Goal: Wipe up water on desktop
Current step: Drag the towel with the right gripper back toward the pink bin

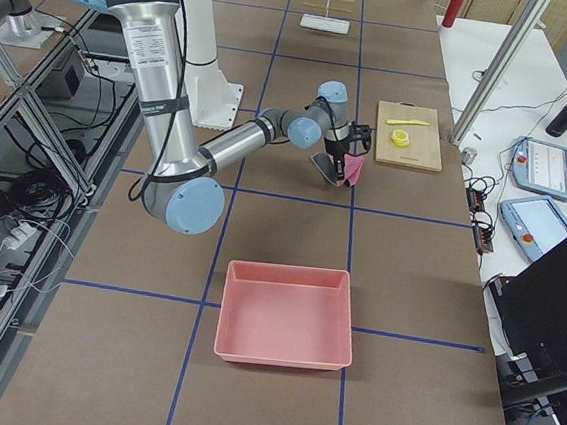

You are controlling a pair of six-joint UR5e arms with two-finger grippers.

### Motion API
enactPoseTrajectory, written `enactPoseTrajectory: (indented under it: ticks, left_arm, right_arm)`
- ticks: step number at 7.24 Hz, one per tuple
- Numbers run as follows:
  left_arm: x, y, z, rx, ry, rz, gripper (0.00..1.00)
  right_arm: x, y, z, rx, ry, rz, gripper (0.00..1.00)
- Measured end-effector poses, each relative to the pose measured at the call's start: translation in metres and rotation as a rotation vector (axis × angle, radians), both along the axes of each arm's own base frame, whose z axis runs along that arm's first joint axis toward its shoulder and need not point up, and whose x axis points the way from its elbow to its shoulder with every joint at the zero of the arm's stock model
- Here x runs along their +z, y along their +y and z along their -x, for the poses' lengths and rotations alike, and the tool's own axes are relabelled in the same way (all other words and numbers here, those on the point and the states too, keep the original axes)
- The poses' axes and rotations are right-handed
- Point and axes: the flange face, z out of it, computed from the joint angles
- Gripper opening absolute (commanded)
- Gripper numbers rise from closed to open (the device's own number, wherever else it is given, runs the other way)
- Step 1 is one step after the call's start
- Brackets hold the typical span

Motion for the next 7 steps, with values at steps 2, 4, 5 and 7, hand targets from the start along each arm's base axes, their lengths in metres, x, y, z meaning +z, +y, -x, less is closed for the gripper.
enactPoseTrajectory:
  ticks: [2, 4, 5, 7]
  left_arm:
    - [0.0, 0.0, 0.0, 0.0, 0.0, -0.001, 0.99]
    - [0.0, -0.001, 0.0, 0.0, 0.0, 0.0, 0.99]
    - [0.0, -0.001, 0.0, 0.0, 0.0, 0.001, 0.99]
    - [0.001, -0.001, -0.001, 0.001, 0.0, 0.002, 0.99]
  right_arm:
    - [0.038, -0.007, -0.059, -0.04, 0.022, -0.018, 0.0]
    - [0.035, -0.015, -0.08, -0.045, -0.001, -0.024, 0.0]
    - [0.023, -0.022, -0.09, -0.04, -0.03, -0.021, 0.0]
    - [-0.023, -0.047, -0.128, -0.01, -0.106, 0.015, 0.0]
